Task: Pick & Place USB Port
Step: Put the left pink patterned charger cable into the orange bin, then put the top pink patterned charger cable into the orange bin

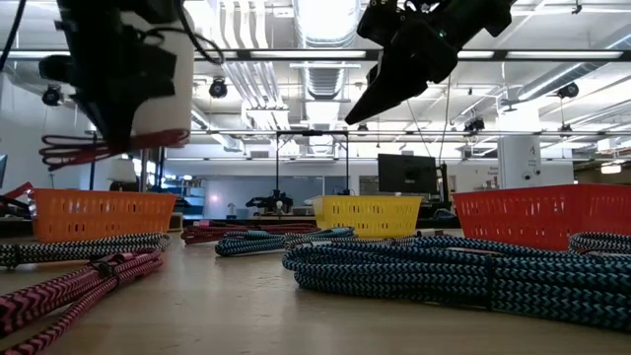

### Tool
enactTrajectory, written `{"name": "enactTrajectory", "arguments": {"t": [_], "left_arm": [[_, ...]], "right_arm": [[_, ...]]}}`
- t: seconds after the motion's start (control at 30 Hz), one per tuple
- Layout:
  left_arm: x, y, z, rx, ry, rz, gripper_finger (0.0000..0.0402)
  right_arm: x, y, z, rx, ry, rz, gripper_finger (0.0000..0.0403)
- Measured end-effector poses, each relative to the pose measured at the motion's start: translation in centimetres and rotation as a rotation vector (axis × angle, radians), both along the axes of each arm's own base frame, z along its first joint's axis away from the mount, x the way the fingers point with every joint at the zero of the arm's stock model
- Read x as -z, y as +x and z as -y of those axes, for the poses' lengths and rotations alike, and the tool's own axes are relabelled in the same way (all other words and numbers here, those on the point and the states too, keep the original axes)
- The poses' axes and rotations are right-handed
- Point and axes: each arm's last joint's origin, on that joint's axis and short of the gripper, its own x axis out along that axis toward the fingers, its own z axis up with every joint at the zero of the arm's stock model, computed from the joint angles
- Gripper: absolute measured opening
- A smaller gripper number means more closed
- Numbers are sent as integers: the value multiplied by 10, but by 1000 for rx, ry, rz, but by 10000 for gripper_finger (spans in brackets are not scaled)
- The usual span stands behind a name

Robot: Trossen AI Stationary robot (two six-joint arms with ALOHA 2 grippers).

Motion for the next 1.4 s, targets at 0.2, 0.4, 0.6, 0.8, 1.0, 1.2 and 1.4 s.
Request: {"name": "enactTrajectory", "arguments": {"t": [0.2, 0.4, 0.6, 0.8, 1.0, 1.2, 1.4], "left_arm": [[19, 2, -16, -95, -71, 21, 23], [41, -4, -21, -98, -92, -3, 24], [53, -12, -23, -147, -103, -28, 40], [65, -16, -26, -167, -100, -26, 70], [71, -18, -28, -162, -101, -27, 97], [55, -6, -26, -1, -122, -39, 102], [26, 4, -26, 60, -104, -57, 101]], "right_arm": [[0, 0, 0, 0, 0, -1, 199], [0, 0, 0, 24, 29, 2, 199], [0, 0, 0, 22, 27, 3, 199], [0, 0, 0, 22, 27, 3, 199], [0, 0, 0, 22, 26, 3, 199], [0, 0, 0, 22, 26, 3, 199], [0, 0, 0, 21, 26, 2, 199]]}}
